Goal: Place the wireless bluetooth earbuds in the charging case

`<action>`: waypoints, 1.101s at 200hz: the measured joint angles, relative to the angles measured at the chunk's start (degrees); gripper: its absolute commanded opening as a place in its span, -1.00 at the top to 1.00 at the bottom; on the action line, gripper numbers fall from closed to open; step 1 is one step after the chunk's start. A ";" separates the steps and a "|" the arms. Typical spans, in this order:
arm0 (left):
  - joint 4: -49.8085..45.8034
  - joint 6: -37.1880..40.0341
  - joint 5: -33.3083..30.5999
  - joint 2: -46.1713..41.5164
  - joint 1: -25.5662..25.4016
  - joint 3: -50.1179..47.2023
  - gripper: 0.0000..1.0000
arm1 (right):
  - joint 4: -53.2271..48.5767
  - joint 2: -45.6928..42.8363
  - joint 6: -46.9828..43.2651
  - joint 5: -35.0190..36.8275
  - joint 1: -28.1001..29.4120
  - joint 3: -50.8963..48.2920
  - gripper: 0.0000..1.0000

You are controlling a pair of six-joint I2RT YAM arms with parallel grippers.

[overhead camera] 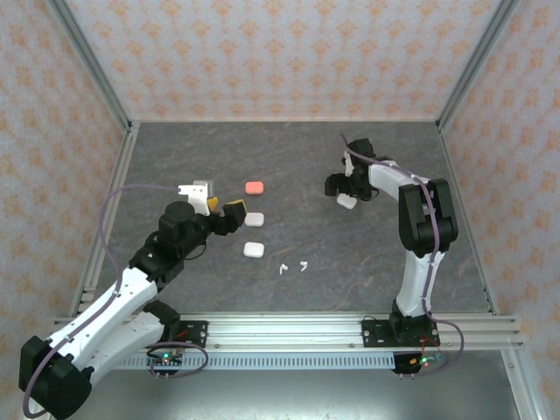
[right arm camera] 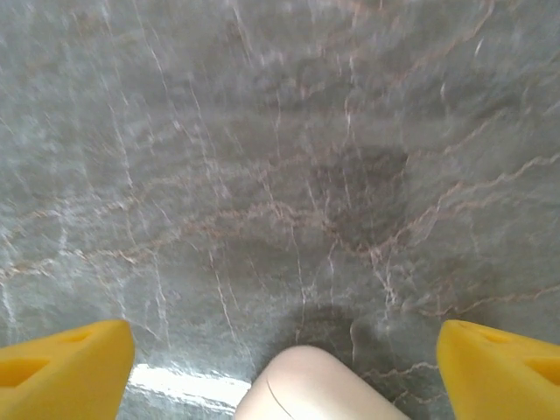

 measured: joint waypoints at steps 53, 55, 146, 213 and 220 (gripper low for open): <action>0.00 0.00 -0.37 0.52 0.00 0.00 -0.73 | -1.11 -0.20 -0.26 -0.09 0.09 -0.61 -0.51; 0.00 0.00 -0.37 0.55 0.00 0.00 -0.73 | -1.03 -0.31 -0.22 -0.07 0.11 -0.74 -0.50; 0.04 0.00 -0.37 2.86 0.00 -0.07 -0.73 | -1.60 -3.74 -0.28 6.95 4.42 -5.92 -0.16; -0.02 -0.02 -0.57 3.15 0.00 -0.07 -0.74 | -4.85 -2.51 -0.44 12.48 6.80 -3.96 0.15; -0.02 -0.02 -0.57 3.15 0.00 -0.07 -0.74 | -4.94 -2.54 -0.44 12.59 6.82 -3.96 0.17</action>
